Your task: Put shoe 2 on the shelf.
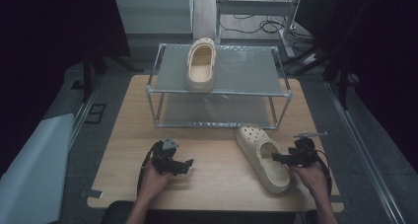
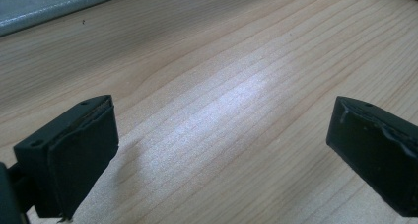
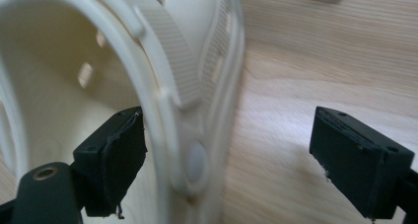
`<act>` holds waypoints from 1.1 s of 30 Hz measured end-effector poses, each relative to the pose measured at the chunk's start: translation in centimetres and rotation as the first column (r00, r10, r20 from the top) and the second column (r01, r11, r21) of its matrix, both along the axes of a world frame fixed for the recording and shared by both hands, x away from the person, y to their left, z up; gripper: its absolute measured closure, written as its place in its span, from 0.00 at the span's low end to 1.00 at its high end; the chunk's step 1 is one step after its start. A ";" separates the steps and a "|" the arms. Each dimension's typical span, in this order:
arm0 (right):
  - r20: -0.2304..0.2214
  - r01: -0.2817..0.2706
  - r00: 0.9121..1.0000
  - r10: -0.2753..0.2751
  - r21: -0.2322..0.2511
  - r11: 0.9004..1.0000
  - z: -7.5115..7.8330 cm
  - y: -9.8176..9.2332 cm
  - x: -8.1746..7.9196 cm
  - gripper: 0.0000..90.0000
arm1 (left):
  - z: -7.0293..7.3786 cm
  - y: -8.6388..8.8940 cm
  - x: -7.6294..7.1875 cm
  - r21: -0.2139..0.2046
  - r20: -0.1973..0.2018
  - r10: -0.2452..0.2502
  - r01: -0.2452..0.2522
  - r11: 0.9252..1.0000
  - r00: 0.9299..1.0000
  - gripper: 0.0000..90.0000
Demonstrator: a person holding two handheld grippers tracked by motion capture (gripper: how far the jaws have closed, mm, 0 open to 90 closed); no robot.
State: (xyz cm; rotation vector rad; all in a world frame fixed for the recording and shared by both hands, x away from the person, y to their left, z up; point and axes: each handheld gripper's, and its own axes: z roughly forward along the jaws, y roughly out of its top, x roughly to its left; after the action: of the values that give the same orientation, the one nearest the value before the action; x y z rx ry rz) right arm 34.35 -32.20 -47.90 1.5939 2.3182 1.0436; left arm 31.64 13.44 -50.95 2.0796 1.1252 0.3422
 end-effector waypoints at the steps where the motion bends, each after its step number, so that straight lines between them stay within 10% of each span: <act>1: -0.006 0.001 1.000 -0.001 0.009 1.000 0.0 0.2 0.2 0.20 | 0.0 0.0 0.0 -0.001 -0.001 0.002 -0.002 1.000 1.000 0.00; 10: -0.007 -0.009 1.000 0.009 -0.027 1.000 0.8 2.7 2.0 0.56 | -0.1 0.0 0.0 -0.001 -0.008 -0.002 0.002 1.000 1.000 0.00; 19: 0.006 -0.007 1.000 0.008 -0.231 0.973 1.7 4.7 2.7 0.79 | -0.2 -0.2 -0.1 -0.003 -0.009 -0.017 0.017 1.000 1.000 0.00; 27: -0.060 0.054 0.996 -0.058 -0.064 0.996 1.5 2.3 3.3 0.82 | -0.2 -0.2 0.0 -0.014 -0.010 -0.017 0.017 1.000 1.000 0.00; 33: -0.128 0.099 0.988 -0.087 0.089 0.991 1.2 0.8 3.3 0.84 | -0.2 -0.1 0.1 -0.019 -0.012 -0.018 0.018 1.000 1.000 0.00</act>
State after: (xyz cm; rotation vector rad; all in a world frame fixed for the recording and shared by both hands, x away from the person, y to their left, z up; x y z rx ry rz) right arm 37.65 -31.39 -46.74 1.8332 2.2761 1.0779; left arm 31.69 13.32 -51.13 2.0770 1.1118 0.3094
